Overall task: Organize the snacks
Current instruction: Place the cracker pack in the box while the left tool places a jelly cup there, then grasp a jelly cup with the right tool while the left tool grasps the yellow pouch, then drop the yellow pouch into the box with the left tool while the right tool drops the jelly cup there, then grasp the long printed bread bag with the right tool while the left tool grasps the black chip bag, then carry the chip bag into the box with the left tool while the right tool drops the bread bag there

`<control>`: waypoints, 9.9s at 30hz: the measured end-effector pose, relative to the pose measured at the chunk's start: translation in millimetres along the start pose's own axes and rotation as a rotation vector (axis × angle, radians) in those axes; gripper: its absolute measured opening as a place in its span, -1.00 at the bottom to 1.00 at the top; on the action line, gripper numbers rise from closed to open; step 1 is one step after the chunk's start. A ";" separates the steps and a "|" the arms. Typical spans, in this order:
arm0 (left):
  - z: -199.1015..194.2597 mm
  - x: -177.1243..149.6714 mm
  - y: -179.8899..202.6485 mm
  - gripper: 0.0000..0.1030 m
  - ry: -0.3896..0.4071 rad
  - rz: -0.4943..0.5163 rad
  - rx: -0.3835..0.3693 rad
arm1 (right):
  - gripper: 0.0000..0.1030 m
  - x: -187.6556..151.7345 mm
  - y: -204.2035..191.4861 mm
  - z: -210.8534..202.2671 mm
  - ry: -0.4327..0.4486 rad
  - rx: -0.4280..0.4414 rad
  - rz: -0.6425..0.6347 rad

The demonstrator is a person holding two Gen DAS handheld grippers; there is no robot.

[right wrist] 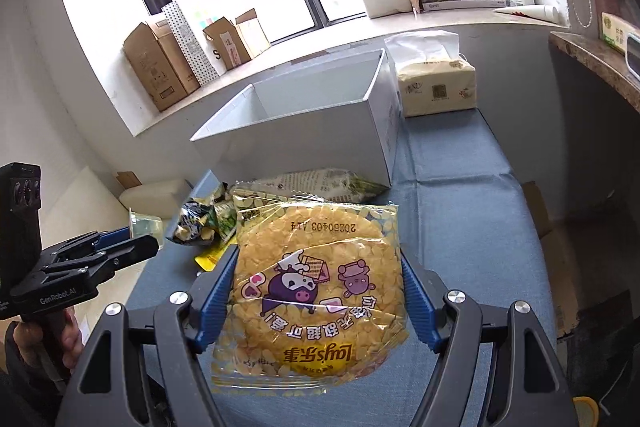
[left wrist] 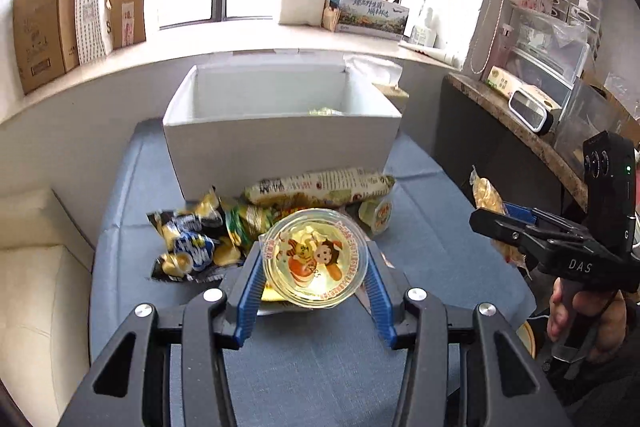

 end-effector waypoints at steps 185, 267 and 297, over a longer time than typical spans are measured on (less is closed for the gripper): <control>85.6 163.1 -118.9 0.93 0.125 -0.095 0.054 | 1.00 173.3 -20.5 117.1 0.038 -0.044 -0.124; 115.3 -40.8 -142.7 0.96 -0.193 -0.329 0.084 | -0.31 40.5 -31.9 22.5 0.143 -0.020 -0.202; 22.6 105.2 -75.1 0.56 0.054 -0.098 0.024 | -0.30 117.6 -35.6 -4.2 0.239 0.202 0.012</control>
Point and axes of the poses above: each gripper's, at about its wrist camera, not at the fingertips, and z roughly the way its jaws point, y to its right, x to its top, the point moved 9 cm from there along z, roughly the way its jaws point, and after that the axes turned 5 degrees about -x, right-handed, at the moved point
